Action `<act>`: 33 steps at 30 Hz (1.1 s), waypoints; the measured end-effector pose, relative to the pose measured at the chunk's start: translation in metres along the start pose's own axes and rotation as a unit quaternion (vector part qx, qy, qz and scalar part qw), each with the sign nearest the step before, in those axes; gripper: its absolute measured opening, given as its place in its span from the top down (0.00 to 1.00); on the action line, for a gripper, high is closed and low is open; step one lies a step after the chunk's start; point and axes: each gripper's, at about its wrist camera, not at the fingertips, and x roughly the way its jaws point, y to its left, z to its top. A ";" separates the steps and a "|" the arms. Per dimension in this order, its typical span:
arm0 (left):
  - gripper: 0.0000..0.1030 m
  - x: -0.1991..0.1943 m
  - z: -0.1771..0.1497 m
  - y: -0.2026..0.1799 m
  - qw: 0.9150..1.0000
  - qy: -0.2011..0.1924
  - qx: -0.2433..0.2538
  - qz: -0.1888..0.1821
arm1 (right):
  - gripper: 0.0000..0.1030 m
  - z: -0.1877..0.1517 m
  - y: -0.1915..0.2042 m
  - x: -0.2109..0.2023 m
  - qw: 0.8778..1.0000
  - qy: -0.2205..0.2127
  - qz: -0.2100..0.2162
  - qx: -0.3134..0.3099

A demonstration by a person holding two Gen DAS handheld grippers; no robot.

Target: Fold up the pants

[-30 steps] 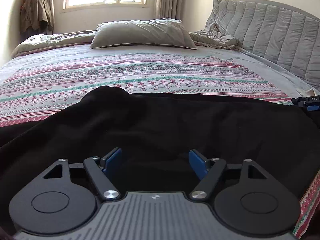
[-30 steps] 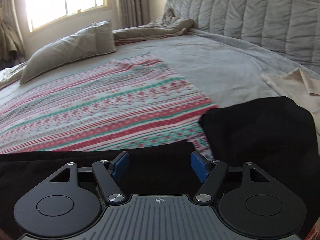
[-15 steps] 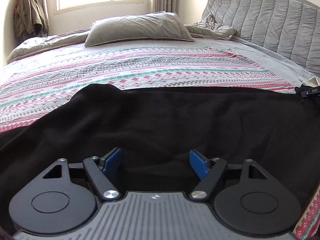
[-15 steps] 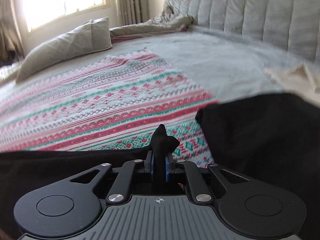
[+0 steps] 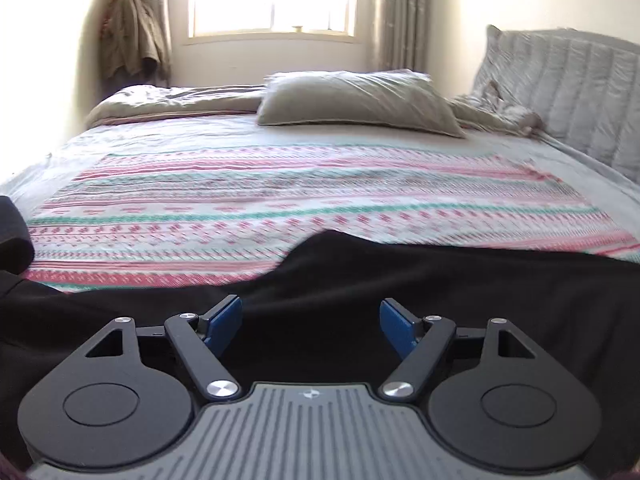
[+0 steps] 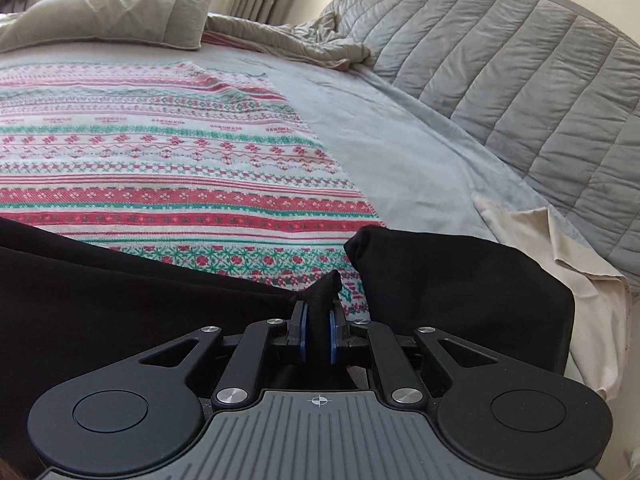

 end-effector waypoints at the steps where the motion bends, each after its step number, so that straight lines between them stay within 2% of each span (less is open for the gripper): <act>1: 0.15 0.005 0.005 0.004 1.000 0.000 0.006 0.001 | 0.87 0.000 -0.004 -0.002 1.000 -0.003 0.015 0.006; 4: 0.16 0.034 0.022 0.012 0.999 0.024 0.028 -0.009 | 0.87 0.001 -0.023 -0.005 0.997 -0.009 0.057 0.051; 8: 0.18 0.077 0.035 0.015 0.995 0.063 0.054 -0.048 | 0.83 -0.002 -0.054 -0.003 0.980 -0.011 0.138 0.145; 11: 0.21 0.105 0.042 0.020 0.991 0.095 0.026 -0.089 | 0.79 -0.008 -0.072 0.000 0.967 -0.004 0.163 0.195; 12: 0.22 0.114 0.043 0.022 0.989 0.107 0.014 -0.099 | 0.76 -0.010 -0.076 0.001 0.964 -0.001 0.169 0.208; 13: 0.24 0.122 0.044 0.026 0.987 0.118 0.001 -0.107 | 0.66 -0.012 -0.080 0.003 0.960 0.002 0.174 0.218; 14: 0.24 0.126 0.043 0.028 0.987 0.117 -0.010 -0.112 | 0.51 -0.013 -0.082 0.005 0.958 0.006 0.180 0.224; 15: 0.25 0.128 0.044 0.029 0.986 0.114 -0.020 -0.119 | 0.45 -0.015 -0.082 0.008 0.956 0.009 0.186 0.227; 16: 0.33 0.130 0.045 0.031 0.985 0.113 -0.027 -0.126 | 0.41 -0.015 -0.081 0.010 0.955 0.011 0.192 0.227; 17: 0.48 0.131 0.046 0.031 0.984 0.112 -0.034 -0.137 | 0.41 -0.016 -0.078 0.014 0.954 0.014 0.196 0.225; 19: 0.67 0.132 0.047 0.029 0.981 0.115 -0.053 -0.146 | 0.41 -0.016 -0.068 0.018 0.959 0.008 0.183 0.217; 20: 0.78 0.131 0.047 0.028 0.983 0.107 -0.053 -0.142 | 0.47 -0.014 -0.062 0.019 0.964 0.002 0.170 0.205; 21: 0.79 0.128 0.047 0.028 0.984 0.094 -0.060 -0.138 | 0.62 -0.012 -0.055 0.018 0.969 -0.002 0.157 0.191; 22: 0.82 0.123 0.047 0.029 0.985 0.079 -0.072 -0.137 | 0.86 -0.009 -0.050 0.017 0.972 -0.007 0.153 0.177; 23: 0.83 0.117 0.047 0.033 0.985 0.058 -0.087 -0.138 | 0.93 -0.005 -0.045 0.014 0.974 -0.013 0.148 0.170; 26: 0.83 0.101 0.046 0.043 0.983 -0.002 -0.126 -0.136 | 0.94 0.005 -0.033 0.001 0.984 -0.056 0.109 0.131; 28: 0.84 0.099 0.045 0.041 0.985 -0.020 -0.125 -0.118 | 0.94 0.008 -0.028 0.000 0.985 -0.075 0.090 0.125; 30: 0.84 0.108 0.046 0.034 0.990 -0.016 -0.108 -0.091 | 0.94 0.013 -0.022 0.005 0.986 -0.081 0.077 0.123; 33: 0.83 0.134 0.042 0.028 0.996 0.025 -0.080 -0.030 | 0.93 0.016 -0.009 0.026 0.992 -0.049 0.052 0.108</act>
